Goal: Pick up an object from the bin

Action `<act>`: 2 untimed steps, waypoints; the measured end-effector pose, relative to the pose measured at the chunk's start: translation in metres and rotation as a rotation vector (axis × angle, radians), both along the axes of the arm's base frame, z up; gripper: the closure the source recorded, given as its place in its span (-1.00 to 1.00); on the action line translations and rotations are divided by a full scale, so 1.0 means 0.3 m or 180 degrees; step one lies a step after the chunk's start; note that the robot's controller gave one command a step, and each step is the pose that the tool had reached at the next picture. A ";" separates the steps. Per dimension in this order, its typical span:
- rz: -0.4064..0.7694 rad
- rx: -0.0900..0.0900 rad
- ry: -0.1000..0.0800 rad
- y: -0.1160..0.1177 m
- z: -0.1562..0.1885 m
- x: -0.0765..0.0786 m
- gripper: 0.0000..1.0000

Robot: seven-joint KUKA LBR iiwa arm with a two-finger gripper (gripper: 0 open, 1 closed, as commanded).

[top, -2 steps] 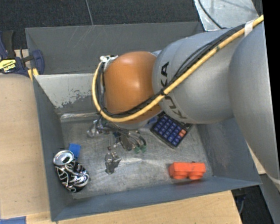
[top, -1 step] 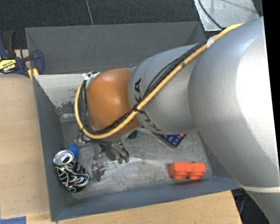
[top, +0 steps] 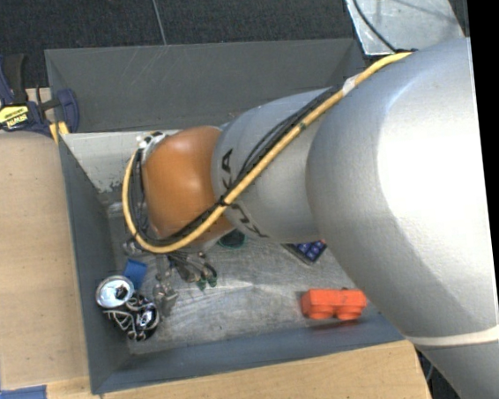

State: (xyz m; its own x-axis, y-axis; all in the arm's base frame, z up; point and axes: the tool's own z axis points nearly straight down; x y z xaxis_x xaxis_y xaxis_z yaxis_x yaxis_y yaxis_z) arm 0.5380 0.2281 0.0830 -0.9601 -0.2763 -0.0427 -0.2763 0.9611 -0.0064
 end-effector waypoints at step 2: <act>-0.0009 0.0003 0.0056 0.006 -0.029 -0.023 1.00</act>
Offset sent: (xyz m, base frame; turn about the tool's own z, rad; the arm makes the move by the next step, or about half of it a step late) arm 0.0000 0.0000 0.0000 0.0000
